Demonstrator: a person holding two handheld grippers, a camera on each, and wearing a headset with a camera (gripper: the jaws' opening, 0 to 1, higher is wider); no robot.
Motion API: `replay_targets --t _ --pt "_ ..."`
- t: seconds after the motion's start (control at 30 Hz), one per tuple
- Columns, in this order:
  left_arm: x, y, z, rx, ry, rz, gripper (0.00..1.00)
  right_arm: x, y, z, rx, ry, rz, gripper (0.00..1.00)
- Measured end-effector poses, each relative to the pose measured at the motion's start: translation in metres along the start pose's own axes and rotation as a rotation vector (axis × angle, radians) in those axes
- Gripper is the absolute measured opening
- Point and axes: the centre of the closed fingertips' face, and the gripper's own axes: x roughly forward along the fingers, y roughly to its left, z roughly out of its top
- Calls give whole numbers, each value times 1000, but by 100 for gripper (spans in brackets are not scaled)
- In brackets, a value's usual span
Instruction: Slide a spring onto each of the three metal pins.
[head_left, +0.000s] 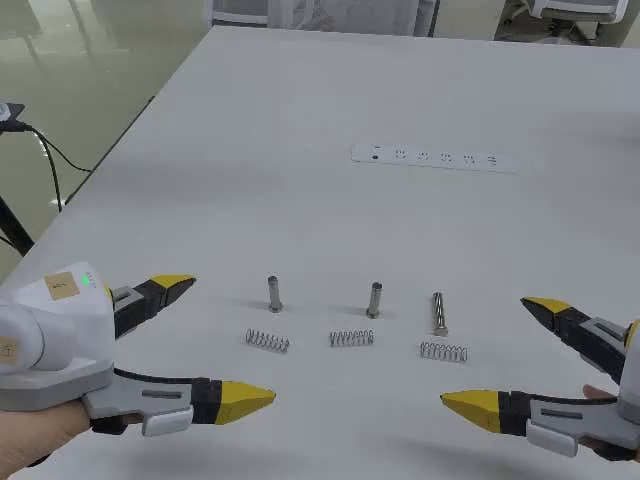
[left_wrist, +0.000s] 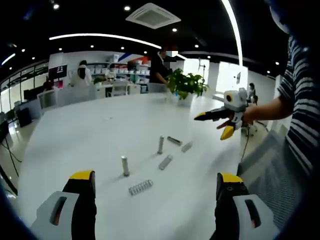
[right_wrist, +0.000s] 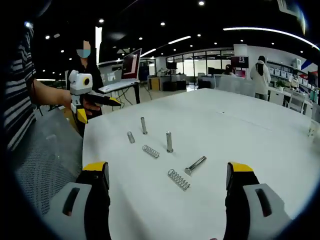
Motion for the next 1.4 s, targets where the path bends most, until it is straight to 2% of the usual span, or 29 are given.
replay_targets --t 0.27,0.4,0.53,0.77,1.4 --pt "3 1 7 -2 -27 4 96 4 -2 -1 1 6 1 97" --pt "4 0 3 15 -19 -8 97 7 -2 2 2 2 3 97" --pt "4 3 0 1 -15 -2 98 7 -3 3 -8 1 7 97" --pt "3 4 4 -2 -27 6 97 4 -4 2 -2 1 2 97" --pt "5 -2 3 2 -15 -11 97 1 -7 3 -3 -3 -9 97"
